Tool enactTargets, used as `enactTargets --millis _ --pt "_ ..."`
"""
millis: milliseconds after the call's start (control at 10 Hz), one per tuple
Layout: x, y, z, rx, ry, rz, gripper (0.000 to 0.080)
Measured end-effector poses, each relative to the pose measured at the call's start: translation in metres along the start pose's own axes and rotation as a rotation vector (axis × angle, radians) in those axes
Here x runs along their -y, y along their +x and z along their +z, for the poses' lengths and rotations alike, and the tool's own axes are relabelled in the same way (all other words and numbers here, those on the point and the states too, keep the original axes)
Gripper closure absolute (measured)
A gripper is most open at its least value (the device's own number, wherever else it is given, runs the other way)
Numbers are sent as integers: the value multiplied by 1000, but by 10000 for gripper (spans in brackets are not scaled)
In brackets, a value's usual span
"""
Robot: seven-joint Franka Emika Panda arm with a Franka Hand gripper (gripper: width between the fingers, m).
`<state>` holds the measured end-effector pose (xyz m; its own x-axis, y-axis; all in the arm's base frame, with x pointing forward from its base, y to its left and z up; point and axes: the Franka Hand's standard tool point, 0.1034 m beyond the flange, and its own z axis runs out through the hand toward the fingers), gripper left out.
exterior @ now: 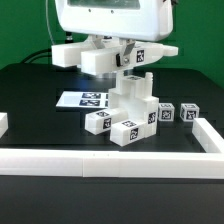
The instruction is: Assemble chair
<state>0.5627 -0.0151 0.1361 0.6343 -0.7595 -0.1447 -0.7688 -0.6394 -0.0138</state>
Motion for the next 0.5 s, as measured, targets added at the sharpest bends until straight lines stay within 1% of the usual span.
enactTargets --millis 200,400,500 --pt "5 -9 0 6 6 13 514" --pt "15 -25 1 8 5 4 514" --pt "13 -24 3 10 3 1 514"
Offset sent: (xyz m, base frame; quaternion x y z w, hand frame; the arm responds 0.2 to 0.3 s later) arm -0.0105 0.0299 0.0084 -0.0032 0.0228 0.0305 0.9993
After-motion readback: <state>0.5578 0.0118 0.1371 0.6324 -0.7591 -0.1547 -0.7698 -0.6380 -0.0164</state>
